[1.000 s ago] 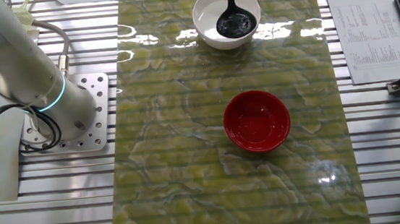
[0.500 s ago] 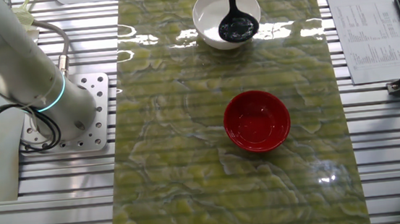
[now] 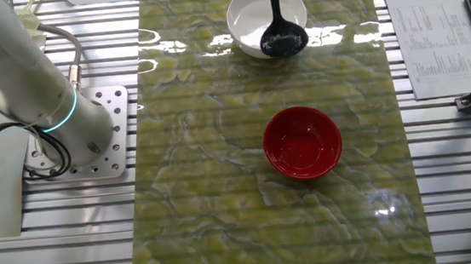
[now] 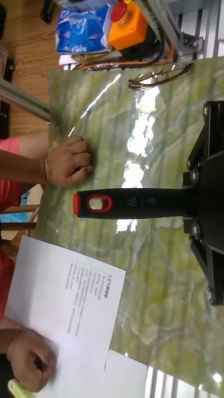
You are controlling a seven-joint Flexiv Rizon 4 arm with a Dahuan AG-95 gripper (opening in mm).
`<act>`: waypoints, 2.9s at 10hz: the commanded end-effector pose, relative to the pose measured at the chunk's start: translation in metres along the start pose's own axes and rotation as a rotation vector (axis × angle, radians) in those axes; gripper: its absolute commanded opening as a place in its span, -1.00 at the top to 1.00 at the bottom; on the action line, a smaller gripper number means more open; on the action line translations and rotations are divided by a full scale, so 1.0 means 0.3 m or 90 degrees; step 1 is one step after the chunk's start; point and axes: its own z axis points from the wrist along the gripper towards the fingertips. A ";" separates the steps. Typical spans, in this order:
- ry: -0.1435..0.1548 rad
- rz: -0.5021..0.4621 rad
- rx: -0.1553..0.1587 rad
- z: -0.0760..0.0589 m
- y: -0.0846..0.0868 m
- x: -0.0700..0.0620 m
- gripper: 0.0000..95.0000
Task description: Scoop water with a large spoon from one bowl to another
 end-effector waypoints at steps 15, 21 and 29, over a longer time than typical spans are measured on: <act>-0.008 0.027 0.006 -0.012 0.005 0.030 1.00; -0.008 0.033 0.009 -0.012 0.006 0.030 1.00; -0.006 0.023 0.006 -0.039 0.006 0.067 1.00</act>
